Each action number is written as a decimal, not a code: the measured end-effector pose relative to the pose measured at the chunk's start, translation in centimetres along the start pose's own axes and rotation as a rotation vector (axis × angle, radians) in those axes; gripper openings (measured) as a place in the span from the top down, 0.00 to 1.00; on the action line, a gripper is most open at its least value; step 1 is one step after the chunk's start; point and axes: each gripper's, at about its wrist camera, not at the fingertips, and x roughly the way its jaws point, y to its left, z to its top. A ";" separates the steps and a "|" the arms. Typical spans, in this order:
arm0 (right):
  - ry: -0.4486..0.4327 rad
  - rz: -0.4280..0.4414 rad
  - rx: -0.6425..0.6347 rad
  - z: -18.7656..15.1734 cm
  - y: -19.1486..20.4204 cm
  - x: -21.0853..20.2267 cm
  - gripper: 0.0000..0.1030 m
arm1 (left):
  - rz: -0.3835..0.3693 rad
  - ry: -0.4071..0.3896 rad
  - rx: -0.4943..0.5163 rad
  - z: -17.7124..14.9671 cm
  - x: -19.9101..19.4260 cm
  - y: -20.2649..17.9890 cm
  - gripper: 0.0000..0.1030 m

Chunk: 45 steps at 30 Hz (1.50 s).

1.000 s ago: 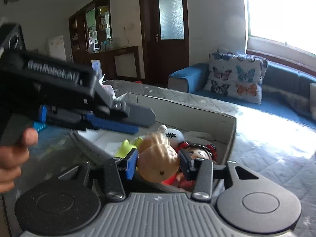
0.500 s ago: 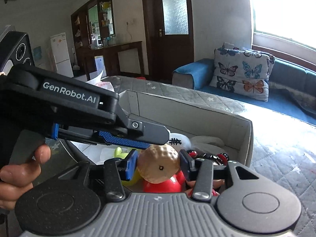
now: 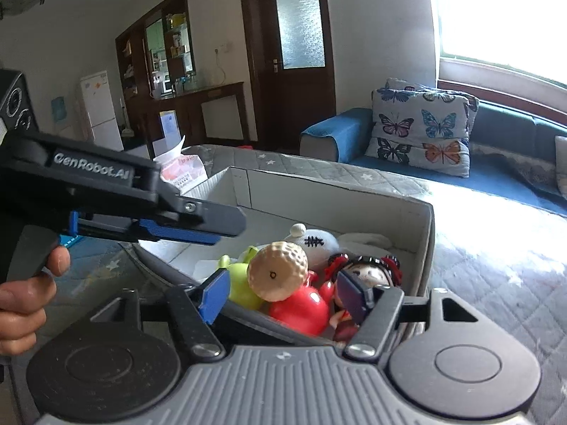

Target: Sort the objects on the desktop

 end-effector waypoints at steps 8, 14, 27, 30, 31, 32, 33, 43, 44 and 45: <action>0.021 -0.021 0.040 -1.7 1.2 -2.2 0.17 | 0.075 -0.020 0.086 -2.4 -2.9 -0.9 0.66; 0.038 -0.032 0.067 -2.8 1.8 -3.2 0.07 | 0.130 -0.025 0.146 -4.4 -4.1 -1.6 0.65; 0.090 -0.045 0.116 -5.6 2.7 -3.6 0.00 | 0.256 0.011 0.206 -7.7 -4.4 -1.8 0.65; 0.103 -0.052 0.119 -6.0 2.8 -3.6 0.00 | 0.273 0.028 0.214 -8.1 -4.2 -1.7 0.65; 0.107 -0.053 0.121 -6.1 2.8 -3.6 0.00 | 0.278 0.032 0.215 -8.2 -4.1 -1.7 0.65; 0.109 -0.055 0.123 -6.3 2.9 -3.6 0.00 | 0.288 0.035 0.220 -8.2 -4.0 -1.7 0.65; 0.110 -0.056 0.124 -6.3 2.9 -3.6 0.00 | 0.298 0.037 0.225 -8.3 -3.9 -1.7 0.65; 0.131 -0.064 0.134 -7.2 3.1 -3.5 0.00 | 0.381 0.031 0.264 -8.8 -3.6 -2.0 0.65; 0.133 -0.064 0.136 -7.3 3.1 -3.5 0.00 | 0.393 0.028 0.272 -8.8 -3.6 -2.0 0.65; 0.134 -0.064 0.138 -7.4 3.1 -3.5 0.00 | 0.404 0.024 0.280 -8.8 -3.6 -2.1 0.65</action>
